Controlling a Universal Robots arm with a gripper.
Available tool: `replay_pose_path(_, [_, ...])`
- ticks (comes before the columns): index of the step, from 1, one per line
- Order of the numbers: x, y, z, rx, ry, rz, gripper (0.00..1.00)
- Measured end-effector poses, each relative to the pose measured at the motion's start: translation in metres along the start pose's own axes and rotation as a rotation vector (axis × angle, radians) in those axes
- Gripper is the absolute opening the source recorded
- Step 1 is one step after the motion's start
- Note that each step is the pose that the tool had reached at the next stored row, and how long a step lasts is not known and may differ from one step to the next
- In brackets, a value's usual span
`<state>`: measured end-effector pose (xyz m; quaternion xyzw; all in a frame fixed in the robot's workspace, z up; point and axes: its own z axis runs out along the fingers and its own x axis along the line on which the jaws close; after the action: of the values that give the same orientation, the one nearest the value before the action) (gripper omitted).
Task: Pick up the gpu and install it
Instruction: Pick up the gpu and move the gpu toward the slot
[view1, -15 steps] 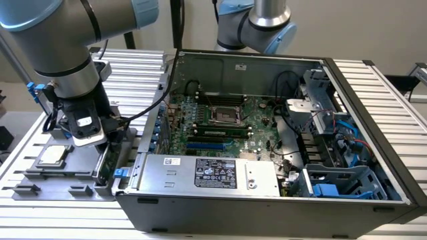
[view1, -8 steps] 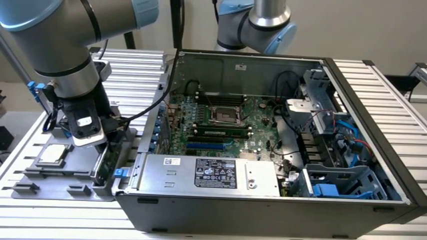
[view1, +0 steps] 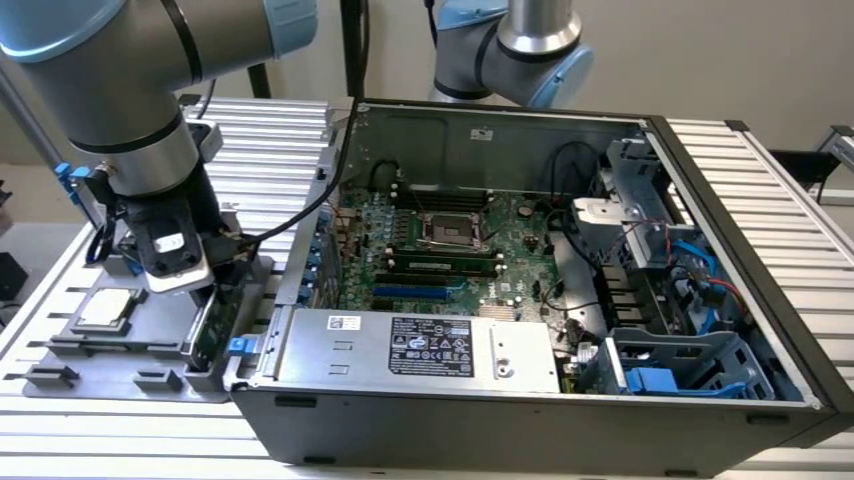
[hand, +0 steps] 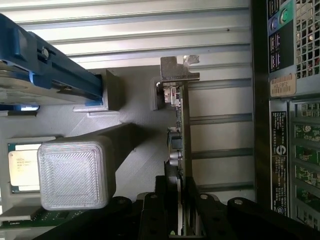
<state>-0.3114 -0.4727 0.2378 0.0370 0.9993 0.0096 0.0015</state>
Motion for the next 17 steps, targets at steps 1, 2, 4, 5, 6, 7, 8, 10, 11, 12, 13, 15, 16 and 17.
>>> replay_pose_path(1, [0.0, 0.0, 0.0, 0.0, 0.0002, -0.006, 0.27])
replay_pose_path(2, [0.0, 0.0, 0.0, 0.0, 0.0002, -0.014, 0.27])
replay_pose_path(4, [-0.0001, 0.0, 0.0, -0.0001, 0.0006, -0.031, 0.27])
replay_pose_path(5, [-0.0001, 0.0, 0.0, 0.0, 0.0008, -0.034, 0.27])
replay_pose_path(6, [0.0, 0.0, 0.0, -0.0001, 0.001, -0.034, 0.27])
replay_pose_path(7, [0.0, 0.0, 0.0, 0.0, 0.001, -0.034, 0.27])
replay_pose_path(8, [0.0, 0.0, 0.0, -0.0001, 0.001, -0.034, 0.27])
replay_pose_path(10, [0.0, 0.0, 0.0, -0.0001, 0.001, -0.034, 0.27])
replay_pose_path(11, [0.0, 0.0001, -0.0004, -0.0005, 0.001, -0.034, 0.27])
replay_pose_path(12, [0.0, 0.0001, -0.001, -0.0009, 0.0009, -0.034, 0.27])
replay_pose_path(13, [0.0, 0.0001, -0.0022, -0.001, 0.0009, -0.034, 0.27])
replay_pose_path(15, [0.0, 0.0002, -0.0056, -0.001, 0.0011, -0.034, 0.27])
replay_pose_path(16, [0.0, 0.0002, -0.0076, -0.0009, 0.0012, -0.034, 0.27])
replay_pose_path(17, [0.0, 0.0002, -0.0096, -0.001, 0.0012, -0.034, 0.27])
